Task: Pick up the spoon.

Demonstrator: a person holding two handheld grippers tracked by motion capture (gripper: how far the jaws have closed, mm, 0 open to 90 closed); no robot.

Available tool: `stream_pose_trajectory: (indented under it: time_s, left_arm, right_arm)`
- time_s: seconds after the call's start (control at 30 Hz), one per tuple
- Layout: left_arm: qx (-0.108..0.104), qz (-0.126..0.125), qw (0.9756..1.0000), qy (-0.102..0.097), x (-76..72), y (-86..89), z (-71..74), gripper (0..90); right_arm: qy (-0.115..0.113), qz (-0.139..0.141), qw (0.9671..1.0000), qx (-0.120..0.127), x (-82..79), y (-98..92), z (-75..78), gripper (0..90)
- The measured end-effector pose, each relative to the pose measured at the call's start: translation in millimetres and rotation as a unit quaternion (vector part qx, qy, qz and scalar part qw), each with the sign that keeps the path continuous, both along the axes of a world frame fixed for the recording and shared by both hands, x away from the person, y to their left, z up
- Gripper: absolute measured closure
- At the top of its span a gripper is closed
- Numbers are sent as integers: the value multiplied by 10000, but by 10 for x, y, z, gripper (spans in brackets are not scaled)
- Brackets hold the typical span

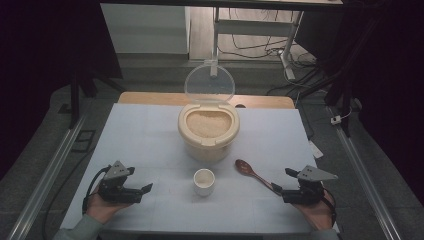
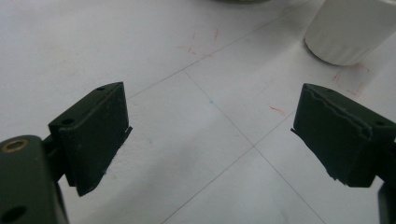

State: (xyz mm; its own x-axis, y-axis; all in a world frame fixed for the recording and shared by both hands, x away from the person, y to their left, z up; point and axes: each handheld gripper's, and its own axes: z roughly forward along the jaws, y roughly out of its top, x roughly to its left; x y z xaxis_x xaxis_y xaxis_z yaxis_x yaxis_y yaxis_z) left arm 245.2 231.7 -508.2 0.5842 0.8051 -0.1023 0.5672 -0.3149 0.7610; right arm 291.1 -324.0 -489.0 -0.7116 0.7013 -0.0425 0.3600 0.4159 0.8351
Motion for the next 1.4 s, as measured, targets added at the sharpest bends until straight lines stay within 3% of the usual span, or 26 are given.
stream_pose_trajectory:
  time_s: [0.27, 0.9, 1.1, 1.27, 1.4]
  left_arm:
    - [3, -31, 10000, 31, 0, -6, 8, 105]
    - [47, -83, 9999, 58, 16, -15, 2, 108]
    - [52, -70, 9999, 81, 26, -18, 1, 108]
    - [47, -114, 9999, 110, 33, -32, 1, 108]
    - [53, -155, 9998, 108, 38, -44, 6, 108]
  right_arm:
    - [-86, -35, 9999, 54, -23, -4, 22, 225]
    - [30, -39, 9999, -112, -24, 46, 140, 278]
    - [172, 20, 9997, -191, -23, 132, 304, 288]
    - [291, 68, 9988, -393, 24, 194, 435, 296]
    - [639, 214, 9956, -644, 128, 332, 604, 300]
